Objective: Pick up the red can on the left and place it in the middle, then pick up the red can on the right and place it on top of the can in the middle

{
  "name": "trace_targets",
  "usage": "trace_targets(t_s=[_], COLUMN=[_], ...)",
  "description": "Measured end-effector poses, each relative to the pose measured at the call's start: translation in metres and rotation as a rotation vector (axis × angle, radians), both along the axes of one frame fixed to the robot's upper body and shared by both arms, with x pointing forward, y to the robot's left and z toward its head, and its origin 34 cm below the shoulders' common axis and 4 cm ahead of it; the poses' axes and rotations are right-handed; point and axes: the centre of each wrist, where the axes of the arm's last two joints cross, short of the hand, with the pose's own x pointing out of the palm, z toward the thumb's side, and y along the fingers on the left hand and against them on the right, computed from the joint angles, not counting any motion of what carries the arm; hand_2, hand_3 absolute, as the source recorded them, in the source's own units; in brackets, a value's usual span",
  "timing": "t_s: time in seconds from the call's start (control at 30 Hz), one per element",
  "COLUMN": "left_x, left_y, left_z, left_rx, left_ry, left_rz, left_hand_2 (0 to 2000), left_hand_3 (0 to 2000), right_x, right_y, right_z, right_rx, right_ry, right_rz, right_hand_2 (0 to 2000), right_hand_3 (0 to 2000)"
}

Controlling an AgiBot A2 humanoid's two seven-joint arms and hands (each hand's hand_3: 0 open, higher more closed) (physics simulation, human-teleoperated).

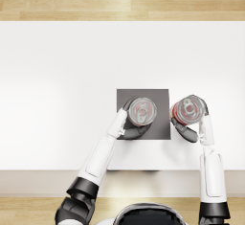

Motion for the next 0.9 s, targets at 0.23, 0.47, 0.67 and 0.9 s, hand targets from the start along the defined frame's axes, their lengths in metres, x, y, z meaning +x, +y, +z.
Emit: trace_targets(t_s=[0.23, 0.47, 0.67, 0.9], left_x=[0.007, 0.01, -0.009, -0.048], left_y=[-0.004, -0.004, 0.007, 0.066], left_z=[-0.031, -0.039, -0.026, 0.03], left_rx=[0.113, 0.143, 0.108, -0.024], left_ry=[0.047, 0.066, 0.114, 0.049], left_rz=[-0.044, -0.011, 0.047, 0.223], left_hand_2=[2000, 0, 0, 0], left_hand_3=[1520, 0, 0, 0], right_x=[-0.004, 0.0, 0.013, 0.023], right_y=[0.005, 0.019, 0.05, 0.077], right_z=[0.009, 0.033, 0.057, 0.071], right_rx=[0.009, 0.019, 0.026, -0.021], right_ry=[-0.037, -0.124, -0.189, 0.015], right_rz=[0.012, 0.055, 0.159, 0.222], right_hand_2=[2000, 2000, 2000, 2000], right_hand_3=[1520, 1520, 1520, 1520])
